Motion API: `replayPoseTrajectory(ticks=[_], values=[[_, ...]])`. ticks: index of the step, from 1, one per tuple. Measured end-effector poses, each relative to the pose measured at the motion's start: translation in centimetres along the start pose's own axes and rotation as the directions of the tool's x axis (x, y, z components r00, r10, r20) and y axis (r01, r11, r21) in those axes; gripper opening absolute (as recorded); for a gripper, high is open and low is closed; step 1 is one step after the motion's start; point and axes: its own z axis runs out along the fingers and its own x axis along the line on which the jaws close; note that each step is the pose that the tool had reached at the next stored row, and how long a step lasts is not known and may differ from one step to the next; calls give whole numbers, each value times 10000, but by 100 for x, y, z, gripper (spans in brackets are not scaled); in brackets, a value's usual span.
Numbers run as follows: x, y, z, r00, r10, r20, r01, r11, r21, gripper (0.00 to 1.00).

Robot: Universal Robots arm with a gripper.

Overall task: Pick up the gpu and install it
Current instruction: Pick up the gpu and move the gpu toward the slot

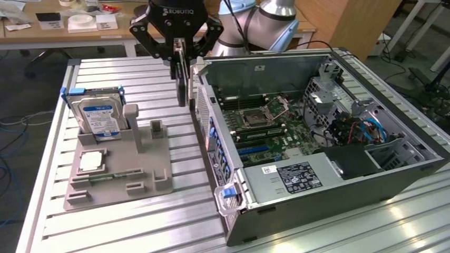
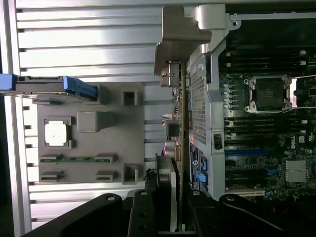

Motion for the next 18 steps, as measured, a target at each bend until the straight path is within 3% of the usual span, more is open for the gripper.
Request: replayPoseTrajectory(ticks=[18], values=[[-246,15,5,10000,0,0,0,10000,1,28]])
